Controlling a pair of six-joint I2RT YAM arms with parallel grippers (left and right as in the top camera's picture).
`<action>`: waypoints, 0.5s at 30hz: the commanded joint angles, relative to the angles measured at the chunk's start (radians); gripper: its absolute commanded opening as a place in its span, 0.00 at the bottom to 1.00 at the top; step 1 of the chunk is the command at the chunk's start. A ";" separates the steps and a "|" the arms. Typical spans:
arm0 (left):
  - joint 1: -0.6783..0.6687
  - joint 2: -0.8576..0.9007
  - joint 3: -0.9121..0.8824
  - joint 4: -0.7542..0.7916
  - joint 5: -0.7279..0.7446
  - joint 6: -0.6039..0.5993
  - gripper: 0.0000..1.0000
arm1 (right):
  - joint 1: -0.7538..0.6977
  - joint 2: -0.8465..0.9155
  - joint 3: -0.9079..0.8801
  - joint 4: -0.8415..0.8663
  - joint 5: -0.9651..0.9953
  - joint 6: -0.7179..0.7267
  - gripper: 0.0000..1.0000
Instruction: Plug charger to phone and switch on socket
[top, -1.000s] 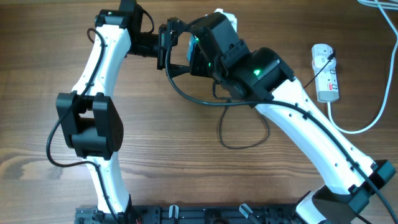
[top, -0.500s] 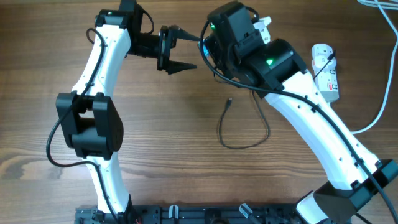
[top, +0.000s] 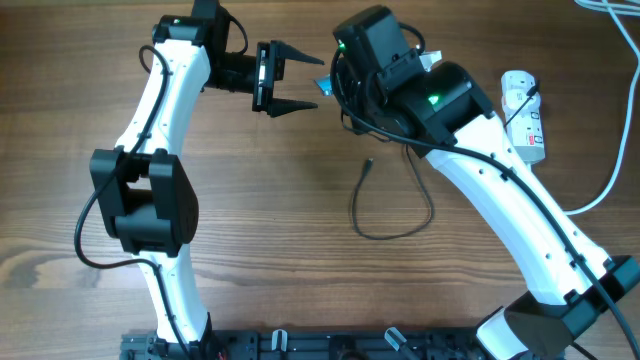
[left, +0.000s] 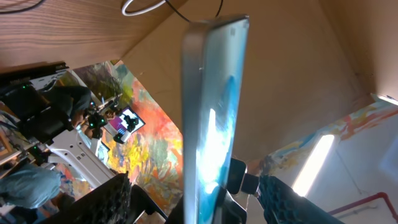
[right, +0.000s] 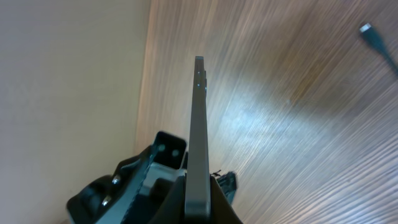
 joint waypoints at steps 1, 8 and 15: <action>0.000 -0.033 0.002 0.000 0.026 -0.009 0.73 | 0.002 -0.021 0.007 0.023 -0.059 0.047 0.04; 0.000 -0.033 0.002 0.000 0.024 -0.021 0.61 | 0.013 -0.021 0.007 0.018 -0.063 0.143 0.04; 0.000 -0.033 0.002 0.000 0.014 -0.024 0.58 | 0.030 -0.005 0.007 0.018 -0.062 0.160 0.04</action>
